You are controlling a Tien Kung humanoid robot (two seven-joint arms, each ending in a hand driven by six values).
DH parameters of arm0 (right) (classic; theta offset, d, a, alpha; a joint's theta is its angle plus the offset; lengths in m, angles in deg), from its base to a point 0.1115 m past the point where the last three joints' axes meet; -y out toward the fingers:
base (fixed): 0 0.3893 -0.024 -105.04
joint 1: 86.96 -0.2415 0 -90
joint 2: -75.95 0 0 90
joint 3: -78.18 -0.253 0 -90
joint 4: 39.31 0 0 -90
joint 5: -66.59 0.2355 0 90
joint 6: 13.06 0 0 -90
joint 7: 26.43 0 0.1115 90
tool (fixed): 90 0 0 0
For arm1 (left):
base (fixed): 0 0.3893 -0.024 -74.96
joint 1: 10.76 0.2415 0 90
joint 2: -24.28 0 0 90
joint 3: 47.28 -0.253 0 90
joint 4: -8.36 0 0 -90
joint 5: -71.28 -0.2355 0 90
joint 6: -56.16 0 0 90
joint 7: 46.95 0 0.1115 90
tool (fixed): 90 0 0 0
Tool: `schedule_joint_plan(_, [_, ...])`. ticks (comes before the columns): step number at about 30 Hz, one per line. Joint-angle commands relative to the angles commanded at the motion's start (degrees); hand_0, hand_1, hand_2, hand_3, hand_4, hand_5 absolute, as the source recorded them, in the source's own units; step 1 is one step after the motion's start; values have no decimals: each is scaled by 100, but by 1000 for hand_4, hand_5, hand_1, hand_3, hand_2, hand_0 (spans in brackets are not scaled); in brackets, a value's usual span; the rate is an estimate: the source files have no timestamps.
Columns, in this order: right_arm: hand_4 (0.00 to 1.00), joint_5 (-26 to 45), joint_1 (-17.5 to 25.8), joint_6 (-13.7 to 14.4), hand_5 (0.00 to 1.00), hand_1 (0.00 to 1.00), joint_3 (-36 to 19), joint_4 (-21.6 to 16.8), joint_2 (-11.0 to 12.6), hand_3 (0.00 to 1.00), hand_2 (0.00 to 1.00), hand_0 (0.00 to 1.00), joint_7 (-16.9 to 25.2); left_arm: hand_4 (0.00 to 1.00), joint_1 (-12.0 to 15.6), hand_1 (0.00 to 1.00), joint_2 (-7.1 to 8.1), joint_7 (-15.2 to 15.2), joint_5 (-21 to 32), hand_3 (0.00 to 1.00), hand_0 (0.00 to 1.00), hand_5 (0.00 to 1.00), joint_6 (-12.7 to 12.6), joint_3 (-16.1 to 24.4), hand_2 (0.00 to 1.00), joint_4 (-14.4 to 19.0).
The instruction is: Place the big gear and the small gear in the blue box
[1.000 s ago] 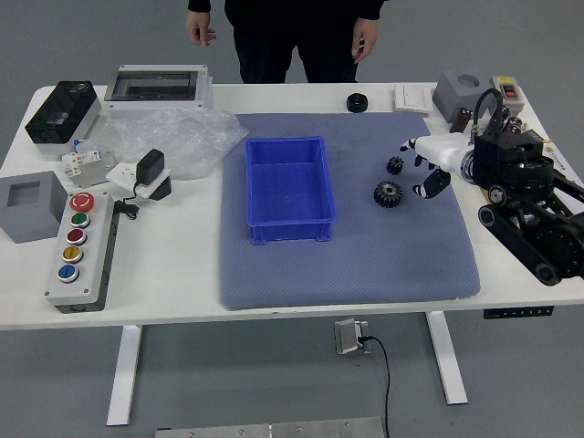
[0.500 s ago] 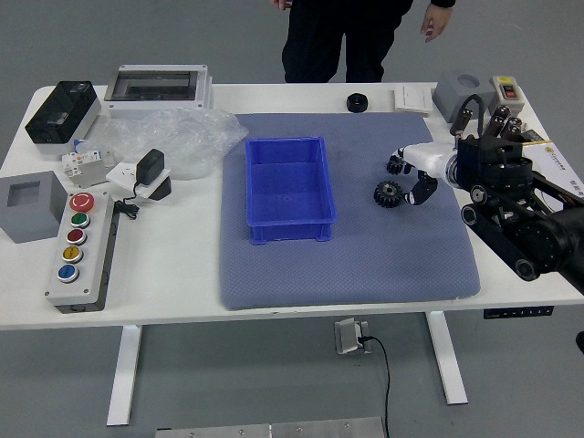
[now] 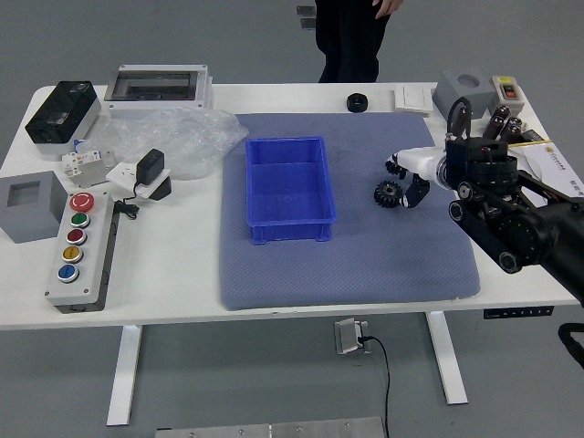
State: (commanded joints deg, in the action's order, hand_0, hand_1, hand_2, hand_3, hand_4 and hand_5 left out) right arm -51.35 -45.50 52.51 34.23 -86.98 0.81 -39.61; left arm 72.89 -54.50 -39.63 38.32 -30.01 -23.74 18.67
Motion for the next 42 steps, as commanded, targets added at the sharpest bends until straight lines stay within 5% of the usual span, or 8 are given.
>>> schedule_joint_plan(14, [706,-164,-45,44,150,677,-4,405,-249,928,786,684,-28,484,0,838,-1,-6,7,840,830,47,1,-66,840,0])
schedule_joint_plan(15, [789,-183,-47,53,232,662,-7,419,-264,921,769,662,-34,484,0,838,-1,-7,11,841,830,47,1,-71,840,0])
schedule_joint_plan(20, [789,-308,-66,127,232,662,-24,505,-353,921,769,662,-79,484,0,838,-4,-9,15,841,830,47,2,-81,840,0])
schedule_joint_plan(21, [889,-336,-72,147,309,637,-29,524,-370,890,732,632,-90,486,1,838,-4,-10,13,841,830,50,2,-78,839,0])
schedule_joint_plan(42, [964,-422,-118,285,428,589,-98,708,-556,799,682,599,-199,483,8,838,-11,-5,-76,839,830,47,11,-24,840,0])
